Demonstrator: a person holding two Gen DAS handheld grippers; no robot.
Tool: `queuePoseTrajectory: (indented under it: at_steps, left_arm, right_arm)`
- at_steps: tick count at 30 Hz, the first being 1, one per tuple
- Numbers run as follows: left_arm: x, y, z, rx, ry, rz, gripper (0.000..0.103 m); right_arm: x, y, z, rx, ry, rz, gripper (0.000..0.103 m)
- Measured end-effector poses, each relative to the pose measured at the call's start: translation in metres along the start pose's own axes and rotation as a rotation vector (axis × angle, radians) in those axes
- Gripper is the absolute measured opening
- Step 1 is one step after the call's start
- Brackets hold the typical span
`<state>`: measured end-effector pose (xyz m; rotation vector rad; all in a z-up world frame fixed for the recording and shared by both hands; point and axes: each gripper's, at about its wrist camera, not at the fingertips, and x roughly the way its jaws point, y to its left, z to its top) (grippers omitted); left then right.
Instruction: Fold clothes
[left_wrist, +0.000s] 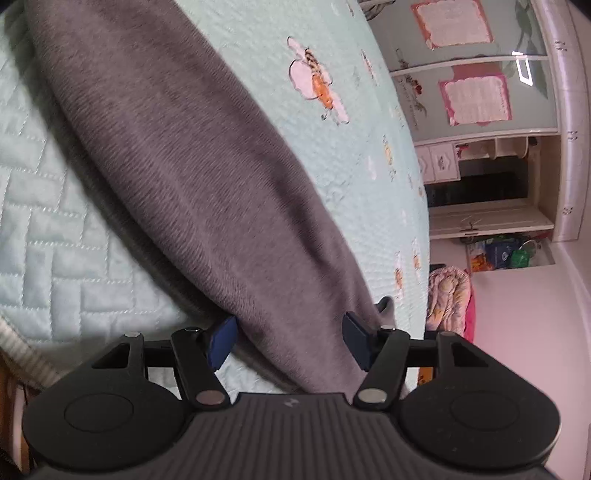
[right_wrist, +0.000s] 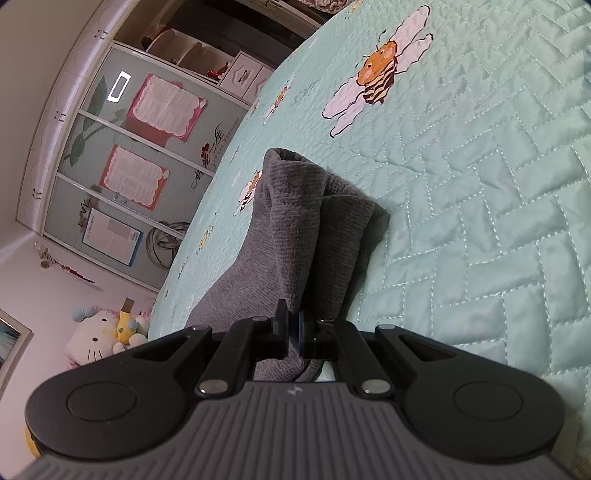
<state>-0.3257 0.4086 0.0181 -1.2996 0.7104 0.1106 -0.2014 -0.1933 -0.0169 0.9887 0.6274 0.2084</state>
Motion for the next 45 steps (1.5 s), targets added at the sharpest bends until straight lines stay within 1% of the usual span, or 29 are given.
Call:
queuePoseTrajectory:
  at_steps: [3,5,6,7,8,9,11,13,15,17,22,23,24,27,28,30,33,35,36,39,40,41,43,45]
  left_arm:
    - [0.005,-0.002,0.001,0.000,-0.002,0.008,0.065]
    - [0.008,-0.002,0.002,0.006,-0.008,0.021,0.063]
    - [0.010,-0.001,0.003,0.011,-0.015,0.027,0.052]
    - [0.011,0.000,0.004,0.017,-0.023,0.033,0.038]
    - [0.012,0.001,0.005,0.024,-0.033,0.044,0.004]
    - [0.011,0.002,0.006,0.030,-0.048,0.053,0.002]
    - [0.003,0.003,0.007,0.045,-0.086,0.052,0.002]
    - [-0.005,-0.002,0.008,0.090,-0.128,0.045,0.002]
    - [-0.009,-0.005,0.008,0.112,-0.151,0.045,0.002]
    - [-0.009,-0.004,0.007,0.117,-0.155,0.052,0.002]
    - [-0.002,0.001,0.011,0.080,-0.131,0.070,0.002]
    - [-0.004,0.001,0.012,0.076,-0.130,0.063,0.002]
    - [-0.005,0.000,0.014,0.076,-0.132,0.055,0.002]
    - [-0.011,-0.005,0.019,0.088,-0.159,0.040,0.002]
    - [-0.012,-0.006,0.020,0.085,-0.165,0.038,0.002]
    - [-0.013,-0.008,0.023,0.078,-0.177,0.035,0.002]
    - [-0.018,-0.005,0.027,0.066,-0.210,0.041,0.002]
    - [-0.021,-0.001,0.030,0.055,-0.223,0.048,0.001]
    - [-0.020,0.001,0.029,0.051,-0.214,0.054,0.001]
    - [-0.016,0.007,0.028,0.038,-0.187,0.070,0.001]
    - [-0.015,0.009,0.027,0.033,-0.179,0.076,0.001]
    - [-0.014,0.011,0.027,0.028,-0.172,0.082,0.001]
    - [-0.011,0.015,0.028,0.015,-0.160,0.086,0.001]
    - [-0.010,0.017,0.027,0.010,-0.153,0.089,0.001]
  right_arm:
    - [0.000,0.000,0.000,0.007,-0.001,0.006,0.003]
    - [-0.001,-0.001,0.001,0.024,-0.004,0.016,0.003]
    - [-0.001,-0.001,0.001,0.033,-0.005,0.021,0.003]
    - [-0.002,-0.001,0.001,0.041,-0.007,0.026,0.003]
    - [-0.002,-0.002,0.001,0.050,-0.008,0.032,0.003]
    - [-0.002,-0.002,0.001,0.058,-0.010,0.037,0.003]
    - [-0.003,-0.003,0.001,0.075,-0.012,0.047,0.003]
    - [-0.004,-0.003,0.001,0.092,-0.015,0.063,0.003]
    - [-0.007,-0.001,0.000,0.104,-0.015,0.089,0.003]
    - [-0.006,-0.003,-0.001,0.120,-0.009,0.100,0.003]
    - [-0.003,-0.016,-0.002,0.120,0.001,0.068,0.003]
    - [-0.005,-0.016,0.000,0.129,-0.010,0.065,0.004]
    - [-0.006,-0.016,0.003,0.127,-0.024,0.065,0.007]
    - [-0.010,-0.013,0.011,0.123,-0.064,0.065,0.012]
    - [-0.011,-0.011,0.014,0.112,-0.076,0.066,0.011]
    - [-0.011,-0.002,0.017,0.065,-0.089,0.077,0.002]
    - [-0.013,0.016,0.014,0.048,-0.081,0.142,0.002]
    - [-0.013,0.021,0.012,0.067,-0.064,0.157,0.002]
    - [-0.012,0.019,0.011,0.078,-0.055,0.140,0.002]
    - [-0.004,-0.001,0.009,0.057,-0.013,0.006,0.003]
    - [-0.005,-0.007,0.009,0.052,-0.007,-0.015,0.003]
    - [-0.011,-0.009,0.009,0.054,-0.019,0.003,0.004]
    - [-0.023,-0.011,0.009,0.039,-0.047,0.026,0.011]
    - [-0.039,-0.003,0.010,-0.056,-0.088,-0.007,0.028]
